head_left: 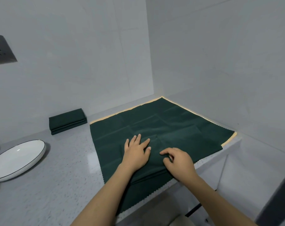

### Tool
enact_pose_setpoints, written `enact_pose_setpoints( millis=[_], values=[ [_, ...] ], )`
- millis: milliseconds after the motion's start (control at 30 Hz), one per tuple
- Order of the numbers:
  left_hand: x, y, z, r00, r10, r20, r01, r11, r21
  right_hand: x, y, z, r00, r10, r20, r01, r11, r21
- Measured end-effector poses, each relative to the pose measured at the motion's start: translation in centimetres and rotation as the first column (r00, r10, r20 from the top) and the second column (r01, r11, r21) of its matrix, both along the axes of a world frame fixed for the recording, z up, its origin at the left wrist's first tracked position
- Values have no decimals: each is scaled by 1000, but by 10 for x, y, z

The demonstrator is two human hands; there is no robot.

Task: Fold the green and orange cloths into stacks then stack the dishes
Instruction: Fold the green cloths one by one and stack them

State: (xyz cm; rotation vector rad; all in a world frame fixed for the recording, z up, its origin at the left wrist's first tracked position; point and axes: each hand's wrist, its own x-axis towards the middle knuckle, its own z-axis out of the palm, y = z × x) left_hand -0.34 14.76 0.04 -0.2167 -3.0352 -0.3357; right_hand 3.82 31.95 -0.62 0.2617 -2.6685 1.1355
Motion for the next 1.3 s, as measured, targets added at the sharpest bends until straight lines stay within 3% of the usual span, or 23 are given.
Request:
enact_pose_setpoints(
  millis=[200,400,567,801,1001,1302],
  values=[
    [-1,4,-7,996,0,91,9,996,-94,0,-5,-3,999,-35,-39,39,995,88],
    [-12,-4,3,995,4,-97,0,999,38,1,-6,-2,1000,-2,-6,2,990,139],
    [-19,-18,22,996,16,-92,-13,999,38,-3,-4,7,1000,14,28,-21,968,252],
    [26,-63,29,979,192,-69,-178,969,173,-25,-29,21,995,89,46,-99,940,326],
    [86,-99,27,929,369,-28,-357,914,194,-35,-88,29,973,226,53,-228,885,405],
    [104,-98,13,872,481,-92,-479,877,50,-32,-116,21,962,272,-4,-238,850,471]
  ],
)
